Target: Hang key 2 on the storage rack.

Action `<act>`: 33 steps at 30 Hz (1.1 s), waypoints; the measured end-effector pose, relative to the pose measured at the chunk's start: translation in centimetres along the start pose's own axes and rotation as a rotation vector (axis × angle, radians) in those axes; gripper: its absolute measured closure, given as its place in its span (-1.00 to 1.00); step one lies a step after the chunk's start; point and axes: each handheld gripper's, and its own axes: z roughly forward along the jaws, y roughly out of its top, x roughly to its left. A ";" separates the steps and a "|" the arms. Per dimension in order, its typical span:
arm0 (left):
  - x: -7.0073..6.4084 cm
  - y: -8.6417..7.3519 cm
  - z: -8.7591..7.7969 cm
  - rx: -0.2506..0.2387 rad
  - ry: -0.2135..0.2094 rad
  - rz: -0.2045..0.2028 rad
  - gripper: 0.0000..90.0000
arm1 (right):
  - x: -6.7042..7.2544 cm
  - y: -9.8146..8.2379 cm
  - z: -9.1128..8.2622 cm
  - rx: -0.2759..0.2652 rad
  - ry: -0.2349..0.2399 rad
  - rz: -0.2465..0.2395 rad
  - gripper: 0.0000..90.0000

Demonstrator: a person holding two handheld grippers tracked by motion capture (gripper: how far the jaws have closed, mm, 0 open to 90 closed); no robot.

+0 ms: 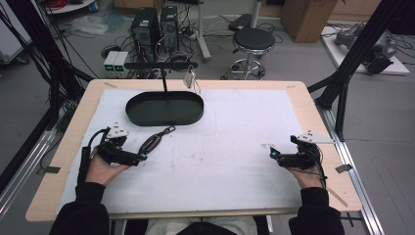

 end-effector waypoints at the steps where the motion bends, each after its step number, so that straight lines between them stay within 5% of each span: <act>1: -0.1 0.3 0.3 0.013 0.002 0.006 -0.96 | 0.0 -0.1 -0.1 0.004 -0.001 0.006 -0.97; 10: -0.2 3.3 2.2 0.158 0.001 0.031 -0.96 | 0.1 -0.6 -0.2 -0.011 0.011 0.000 -0.97; 18: -0.6 5.6 5.7 0.326 -0.012 0.030 -0.91 | 0.0 -0.8 -0.1 -0.008 0.014 -0.002 -0.97; 24: -0.7 7.1 8.0 0.399 -0.019 0.023 -0.83 | 0.2 -0.8 -0.1 -0.008 0.018 -0.005 -0.97; 29: -0.3 7.9 8.6 0.428 -0.036 0.001 -0.65 | -0.1 -0.8 -0.2 -0.015 0.021 -0.006 -0.97; 33: -0.4 8.7 9.0 0.453 -0.049 0.009 -0.24 | -0.1 -0.8 -0.1 -0.019 0.025 -0.005 -0.97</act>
